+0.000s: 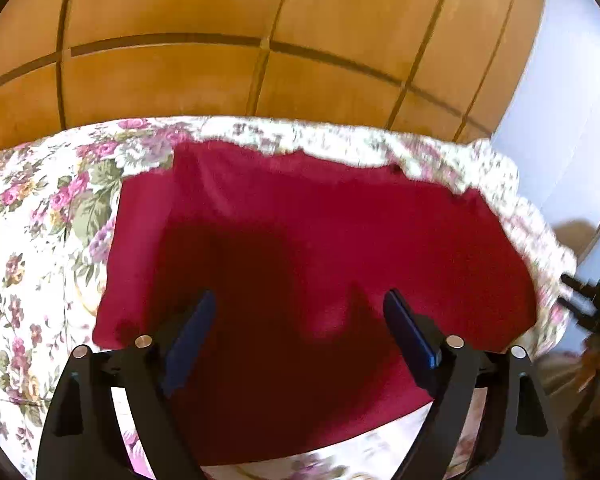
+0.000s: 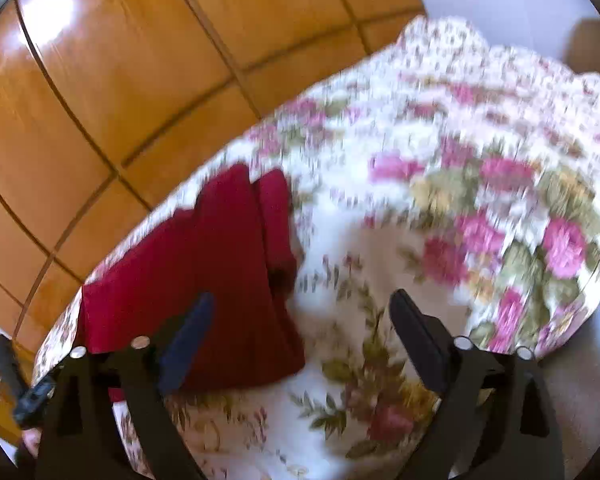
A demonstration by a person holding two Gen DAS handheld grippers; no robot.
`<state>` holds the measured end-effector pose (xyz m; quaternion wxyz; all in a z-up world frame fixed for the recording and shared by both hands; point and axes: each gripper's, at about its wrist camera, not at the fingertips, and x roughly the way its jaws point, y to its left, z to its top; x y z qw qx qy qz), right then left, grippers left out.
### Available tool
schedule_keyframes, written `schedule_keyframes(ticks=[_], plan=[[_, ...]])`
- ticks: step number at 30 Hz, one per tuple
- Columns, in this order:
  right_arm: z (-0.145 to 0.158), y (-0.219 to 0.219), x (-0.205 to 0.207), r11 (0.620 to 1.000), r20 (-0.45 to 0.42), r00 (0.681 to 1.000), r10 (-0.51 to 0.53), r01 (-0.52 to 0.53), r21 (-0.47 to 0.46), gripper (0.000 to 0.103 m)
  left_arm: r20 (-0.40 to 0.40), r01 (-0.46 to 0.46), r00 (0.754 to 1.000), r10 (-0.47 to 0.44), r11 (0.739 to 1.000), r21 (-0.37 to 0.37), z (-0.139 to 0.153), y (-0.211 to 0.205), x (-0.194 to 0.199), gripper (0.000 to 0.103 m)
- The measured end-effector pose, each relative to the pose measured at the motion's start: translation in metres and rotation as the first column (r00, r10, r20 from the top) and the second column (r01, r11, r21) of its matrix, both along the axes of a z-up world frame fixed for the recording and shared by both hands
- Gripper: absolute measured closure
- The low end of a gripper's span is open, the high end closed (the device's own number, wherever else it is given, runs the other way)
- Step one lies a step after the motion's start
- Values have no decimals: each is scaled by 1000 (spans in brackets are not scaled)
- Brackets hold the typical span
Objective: Fold small clothes
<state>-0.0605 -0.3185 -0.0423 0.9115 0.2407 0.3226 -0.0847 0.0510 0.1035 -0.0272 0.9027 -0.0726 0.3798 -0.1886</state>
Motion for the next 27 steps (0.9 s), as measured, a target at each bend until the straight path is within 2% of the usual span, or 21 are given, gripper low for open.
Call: schedule_keyframes(ticks=[2,4,6,8,9,10,11,13,15,18,24,27], plan=[[-1,7,13,999,-46,999,27,-29,-43,2,-29,12,1000,-12,1000,-2,13,-6,15,13],[5,19,29,993,-57,997,59,-64,-96,2,-44,33,999,-32,999,26,18,-14,27,13],[13,32,37,981,-19,994,109,-110,-156,3,-50,50,998,-45,993,106,22,-27,43,13],[21,51,38,950,20,982,189,-178,-256,21,-53,73,997,-65,980,184,20,-39,56,13],[25,63,48,918,0,973,231,-217,-331,48,-56,84,996,-73,971,225,17,-45,64,13],[25,72,57,892,-27,965,261,-252,-374,58,-61,83,996,-70,965,251,13,-48,71,13],[23,75,65,882,-39,957,286,-279,-379,59,-61,79,996,-65,960,269,8,-51,80,13],[17,79,87,881,-57,936,346,-345,-323,58,-54,53,998,-39,956,287,1,-50,91,13],[6,78,111,894,-91,929,358,-369,-255,58,-31,1,999,8,953,303,-6,-47,104,13],[-9,76,142,903,-123,923,364,-382,-196,58,2,-57,998,59,955,289,-12,-38,116,13],[-25,78,195,896,-160,916,368,-395,-203,57,-33,-97,994,109,965,242,-40,-24,135,10],[-32,79,220,889,-185,917,352,-390,-239,56,-32,-89,994,101,962,257,-47,-27,136,6]])
